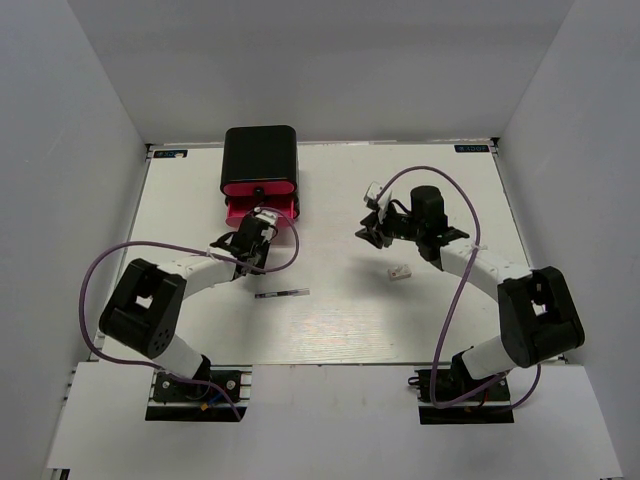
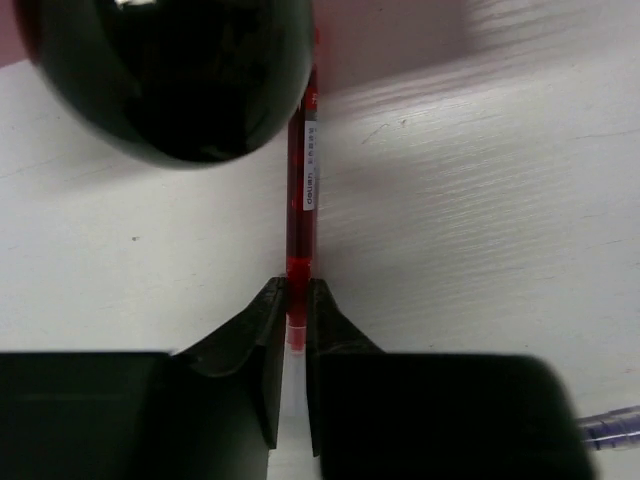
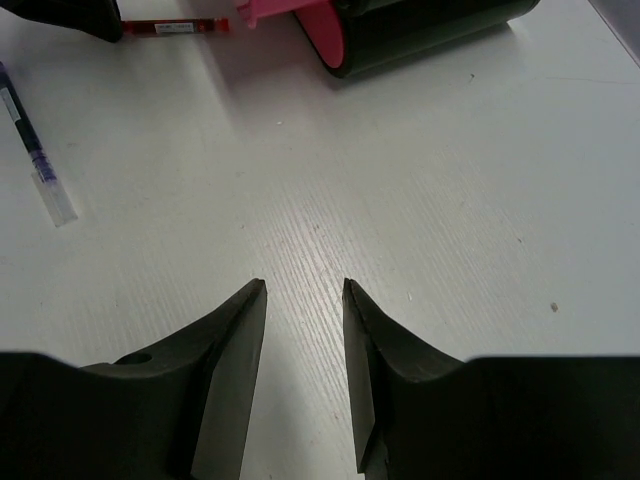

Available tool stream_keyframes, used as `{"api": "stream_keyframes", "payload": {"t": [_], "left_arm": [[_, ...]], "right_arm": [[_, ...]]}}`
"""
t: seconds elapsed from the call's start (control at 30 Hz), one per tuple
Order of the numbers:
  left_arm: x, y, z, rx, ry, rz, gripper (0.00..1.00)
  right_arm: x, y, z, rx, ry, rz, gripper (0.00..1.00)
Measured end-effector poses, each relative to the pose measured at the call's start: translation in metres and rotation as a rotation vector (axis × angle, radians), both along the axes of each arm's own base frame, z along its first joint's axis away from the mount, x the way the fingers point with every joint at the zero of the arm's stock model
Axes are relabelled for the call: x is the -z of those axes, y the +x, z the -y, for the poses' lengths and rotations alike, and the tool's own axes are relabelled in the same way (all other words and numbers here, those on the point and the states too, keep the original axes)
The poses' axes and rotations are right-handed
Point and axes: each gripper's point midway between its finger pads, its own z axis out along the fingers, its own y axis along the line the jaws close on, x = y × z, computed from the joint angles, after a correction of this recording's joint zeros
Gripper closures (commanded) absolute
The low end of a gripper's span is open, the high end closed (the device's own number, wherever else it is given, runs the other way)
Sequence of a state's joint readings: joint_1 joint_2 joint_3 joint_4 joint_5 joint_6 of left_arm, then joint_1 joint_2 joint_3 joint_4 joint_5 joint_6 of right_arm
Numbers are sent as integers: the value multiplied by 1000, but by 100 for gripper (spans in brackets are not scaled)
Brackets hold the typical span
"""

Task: Sort the stationery into containers
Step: Pick up the pen from the center of the board.

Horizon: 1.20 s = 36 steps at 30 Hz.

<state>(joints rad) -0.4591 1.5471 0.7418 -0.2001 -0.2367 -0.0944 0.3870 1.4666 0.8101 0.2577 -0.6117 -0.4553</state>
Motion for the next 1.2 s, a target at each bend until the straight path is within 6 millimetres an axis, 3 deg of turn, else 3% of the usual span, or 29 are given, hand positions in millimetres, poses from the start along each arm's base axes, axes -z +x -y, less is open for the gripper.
{"api": "stream_keyframes", "payload": {"t": [0.13,0.27,0.57,0.83,1.2], "left_arm": [[-1,-1,7,42,-21,-14,88],[-6,-12,18,123,-65,-46,90],[-91,-23,65,517,-226,100,94],[-120,6,74,662,-133,172,99],[-165,61,43,644,8,345,100]], "right_arm": [[0,-1,1,0,0,2,57],[1,-4,2,-4,-3,9,49],[6,-14,-1,-52,3,3,48],[5,-15,-1,-62,5,8,48],[11,-21,2,-67,-4,10,48]]}}
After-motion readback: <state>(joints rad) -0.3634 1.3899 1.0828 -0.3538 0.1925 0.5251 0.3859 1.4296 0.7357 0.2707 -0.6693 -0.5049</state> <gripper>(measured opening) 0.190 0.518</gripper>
